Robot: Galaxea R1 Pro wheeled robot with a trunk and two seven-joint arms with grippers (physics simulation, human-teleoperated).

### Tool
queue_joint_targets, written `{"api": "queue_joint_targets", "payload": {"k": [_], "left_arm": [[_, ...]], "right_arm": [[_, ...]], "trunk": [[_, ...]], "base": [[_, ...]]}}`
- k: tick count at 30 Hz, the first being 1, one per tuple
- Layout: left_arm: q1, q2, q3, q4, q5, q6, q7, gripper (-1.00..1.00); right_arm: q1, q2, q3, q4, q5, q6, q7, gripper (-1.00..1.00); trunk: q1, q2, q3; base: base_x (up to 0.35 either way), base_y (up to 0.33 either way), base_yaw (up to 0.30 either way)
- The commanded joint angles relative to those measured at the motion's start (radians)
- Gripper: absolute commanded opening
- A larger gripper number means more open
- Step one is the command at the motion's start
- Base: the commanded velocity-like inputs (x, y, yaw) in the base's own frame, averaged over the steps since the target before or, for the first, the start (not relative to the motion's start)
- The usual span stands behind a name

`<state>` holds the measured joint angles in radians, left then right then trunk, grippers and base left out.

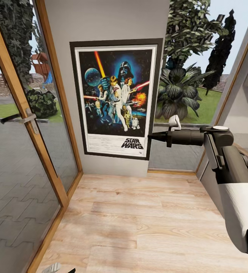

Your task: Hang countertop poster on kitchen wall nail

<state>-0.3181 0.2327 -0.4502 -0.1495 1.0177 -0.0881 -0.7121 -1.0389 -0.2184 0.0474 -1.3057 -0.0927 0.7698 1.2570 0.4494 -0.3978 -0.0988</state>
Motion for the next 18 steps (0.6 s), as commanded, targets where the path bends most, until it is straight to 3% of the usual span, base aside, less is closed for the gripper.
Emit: {"api": "queue_joint_targets", "payload": {"k": [1, 10, 18], "left_arm": [[-0.001, 0.000, -0.008, 0.001, 0.004, -0.009, -0.001, 1.00], [-0.001, 0.000, -0.007, 0.001, 0.004, -0.009, -0.001, 1.00], [-0.001, 0.000, -0.007, 0.001, 0.004, -0.009, -0.001, 1.00]], "right_arm": [[-0.001, -0.001, 0.002, 0.000, -0.009, 0.011, -0.001, -1.00], [-0.001, -0.001, 0.002, -0.001, -0.014, 0.011, -0.001, -1.00], [-0.001, -0.001, 0.002, -0.001, -0.016, 0.011, 0.000, -1.00]], "trunk": [[0.001, -0.002, -0.002], [0.001, -0.002, -0.002], [0.001, -0.002, -0.002]], "base": [[0.000, 0.000, 0.000], [0.016, 0.000, 0.000], [0.231, 0.000, 0.000]]}}
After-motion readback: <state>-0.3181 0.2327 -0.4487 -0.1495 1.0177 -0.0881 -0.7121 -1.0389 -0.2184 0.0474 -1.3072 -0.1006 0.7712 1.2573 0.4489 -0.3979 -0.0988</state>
